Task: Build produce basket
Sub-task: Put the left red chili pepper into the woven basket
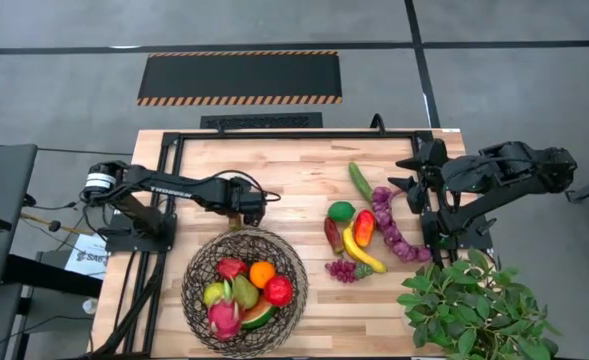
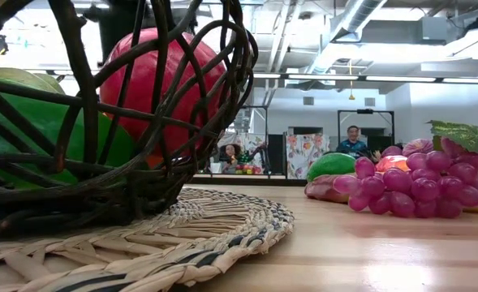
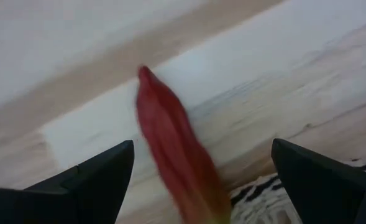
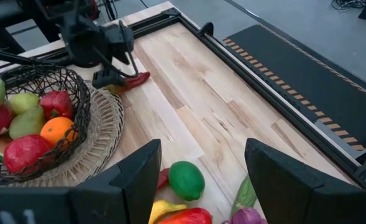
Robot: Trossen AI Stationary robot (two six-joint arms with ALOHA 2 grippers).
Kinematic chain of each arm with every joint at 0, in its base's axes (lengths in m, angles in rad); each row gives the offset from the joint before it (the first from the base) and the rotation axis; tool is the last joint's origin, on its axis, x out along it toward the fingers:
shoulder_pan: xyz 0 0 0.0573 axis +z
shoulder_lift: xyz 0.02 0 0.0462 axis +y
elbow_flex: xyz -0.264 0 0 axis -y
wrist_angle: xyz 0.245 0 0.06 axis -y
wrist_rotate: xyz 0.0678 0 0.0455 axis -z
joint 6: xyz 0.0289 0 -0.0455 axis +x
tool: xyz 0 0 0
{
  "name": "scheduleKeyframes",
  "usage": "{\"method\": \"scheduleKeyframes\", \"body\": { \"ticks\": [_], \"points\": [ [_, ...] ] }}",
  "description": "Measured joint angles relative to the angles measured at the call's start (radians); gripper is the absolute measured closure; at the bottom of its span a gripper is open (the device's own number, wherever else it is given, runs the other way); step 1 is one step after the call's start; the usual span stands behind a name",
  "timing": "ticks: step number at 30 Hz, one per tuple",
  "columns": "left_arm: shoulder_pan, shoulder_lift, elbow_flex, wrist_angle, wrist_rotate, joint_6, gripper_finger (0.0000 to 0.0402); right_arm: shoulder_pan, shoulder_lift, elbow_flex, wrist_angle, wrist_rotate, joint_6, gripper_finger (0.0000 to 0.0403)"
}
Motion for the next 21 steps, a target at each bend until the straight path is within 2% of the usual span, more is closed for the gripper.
{"method": "scheduleKeyframes", "body": {
  "ticks": [7, 11, 18, 21],
  "points": [
    [0.046, 0.0, -0.097, 0.144, 0.052, -0.011, 0.0045, 0.0, 0.0, 0.0, 0.0, 0.0, 0.0, 0.0148],
    [0.058, 0.0, -0.116, 0.147, 0.075, -0.019, 0.0059, 0.0, 0.0, 0.0, -0.001, 0.0, 0.0, 0.0148],
    [0.065, 0.0, -0.153, 0.157, 0.102, -0.024, 0.0122, 0.0, 0.0, 0.0, -0.001, 0.0, 0.0, 0.0148],
    [0.073, 0.0, -0.195, 0.195, 0.145, -0.028, 0.0154, 0.0, 0.0, 0.0, 0.0, 0.0, 0.001, 0.0148]
  ]
}}
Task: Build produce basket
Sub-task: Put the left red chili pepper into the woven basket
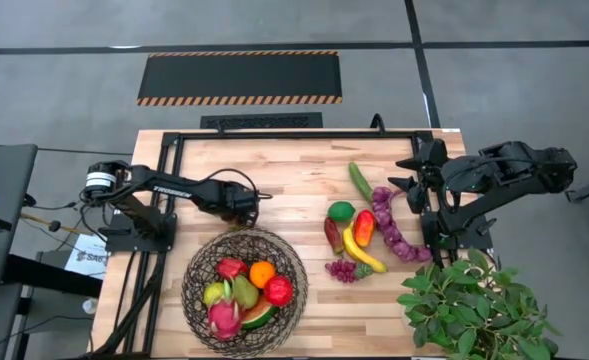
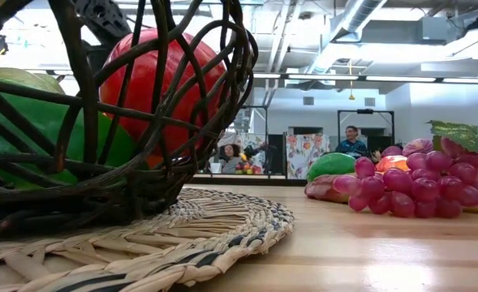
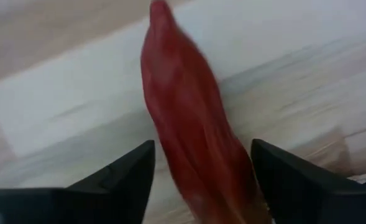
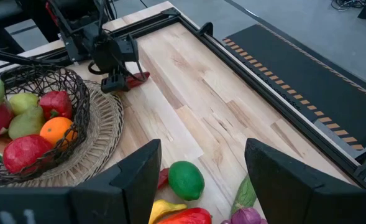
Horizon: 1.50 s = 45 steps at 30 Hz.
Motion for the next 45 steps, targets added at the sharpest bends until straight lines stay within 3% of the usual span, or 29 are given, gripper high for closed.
{"method": "scheduleKeyframes", "body": {
  "ticks": [5, 15, 23, 29, 38, 41, 45],
  "points": [
    [0.009, -0.005, -0.039, 0.058, 0.037, -0.008, 0.0203, 0.0, 0.0, 0.0, 0.0, 0.0, 0.001, 0.0148],
    [0.009, 0.002, 0.025, 0.074, 0.029, 0.088, 0.0289, 0.0, 0.0, 0.0, 0.0, 0.0, 0.002, 0.0148],
    [0.009, 0.002, 0.19, 0.071, -0.003, 0.253, 0.0304, 0.0, -0.002, 0.0, 0.0, 0.0, 0.001, 0.0148],
    [-0.015, 0.001, 0.412, -0.025, -0.007, 0.363, 0.0304, 0.0, -0.002, 0.0, 0.0, 0.0, 0.001, 0.0148],
    [-0.248, 0.0, 0.691, -0.147, 0.067, 0.595, 0.0305, 0.0, -0.002, 0.0, -0.007, 0.001, 0.0, 0.0148],
    [-0.354, -0.001, 0.709, -0.211, 0.035, 0.565, 0.0305, 0.0, -0.002, 0.0, -0.007, 0.001, 0.0, 0.0148],
    [-0.478, -0.001, 0.694, -0.383, -0.097, 0.404, 0.0305, 0.0, -0.001, 0.0, -0.007, 0.001, 0.0, 0.0148]
  ]
}}
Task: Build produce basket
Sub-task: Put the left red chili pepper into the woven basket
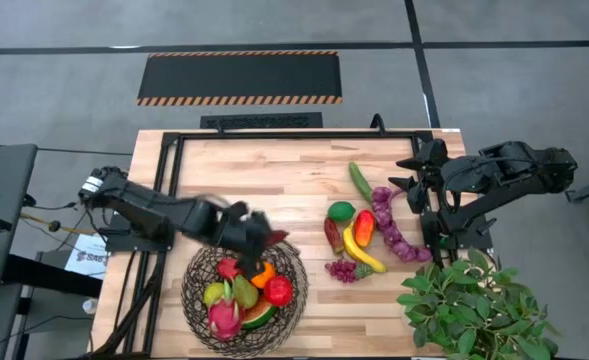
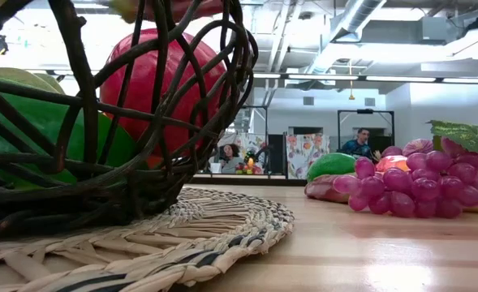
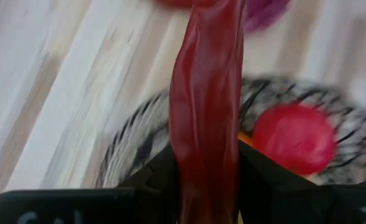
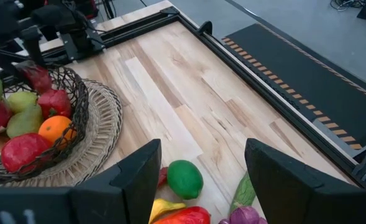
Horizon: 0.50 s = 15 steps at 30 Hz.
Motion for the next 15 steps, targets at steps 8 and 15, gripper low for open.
{"method": "scheduleKeyframes", "body": {
  "ticks": [8, 15],
  "points": [
    [-0.13, 0.0, -0.061, -0.133, -0.081, -0.32, 0.0305, 0.0, 0.0, 0.0, 0.0, 0.002, -0.001, 0.0148],
    [-0.198, 0.001, -0.178, -0.152, -0.044, -0.608, 0.0304, 0.0, 0.0, 0.0, 0.0, 0.002, -0.006, 0.0148]
  ]
}}
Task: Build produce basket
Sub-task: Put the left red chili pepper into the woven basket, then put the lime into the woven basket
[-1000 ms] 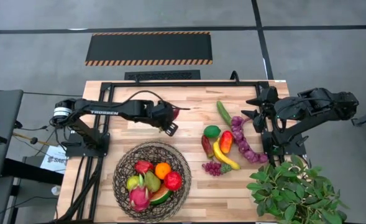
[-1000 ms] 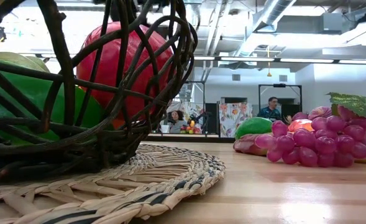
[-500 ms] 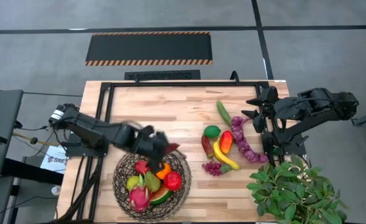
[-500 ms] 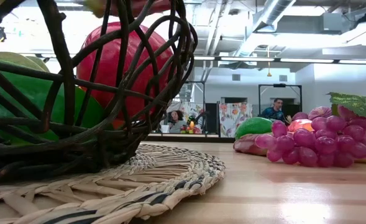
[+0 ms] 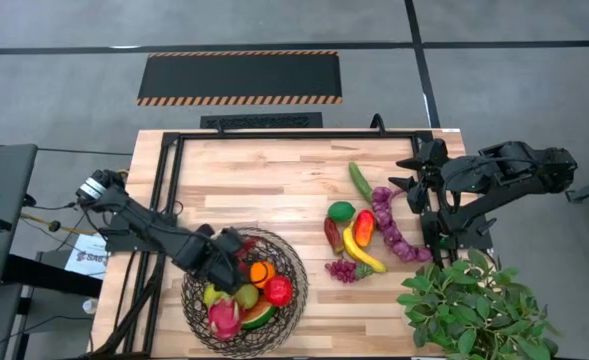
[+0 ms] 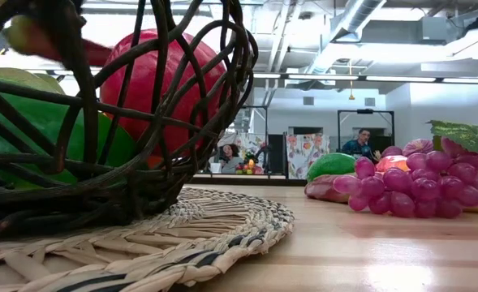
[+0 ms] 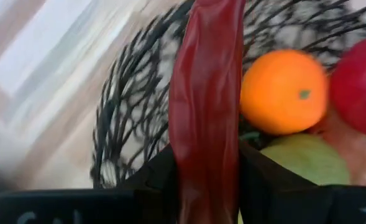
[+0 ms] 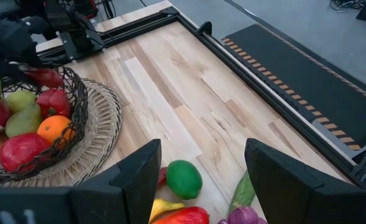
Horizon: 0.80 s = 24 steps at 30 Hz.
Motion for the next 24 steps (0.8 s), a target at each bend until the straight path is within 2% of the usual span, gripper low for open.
{"method": "scheduleKeyframes", "body": {
  "ticks": [3, 8, 15, 18, 24],
  "points": [
    [-0.029, 0.0, -0.033, 0.001, 0.028, -0.115, 0.0286, 0.0, 0.0, 0.0, 0.0, 0.0, -0.002, 0.0148],
    [-0.076, 0.0, -0.045, 0.002, 0.073, -0.277, 0.0235, 0.0, 0.0, 0.0, 0.0, 0.001, -0.002, 0.0148],
    [-0.119, 0.0, -0.046, -0.048, 0.108, -0.439, 0.0178, 0.0, 0.0, 0.0, 0.0, 0.001, -0.003, 0.0148],
    [-0.108, 0.0, -0.037, -0.072, 0.073, -0.431, 0.0159, -0.001, 0.0, 0.0, -0.002, 0.002, -0.006, 0.0148],
    [-0.01, 0.0, 0.079, -0.122, -0.054, -0.237, 0.0141, -0.026, 0.0, 0.0, -0.054, 0.003, 0.012, 0.0148]
  ]
}}
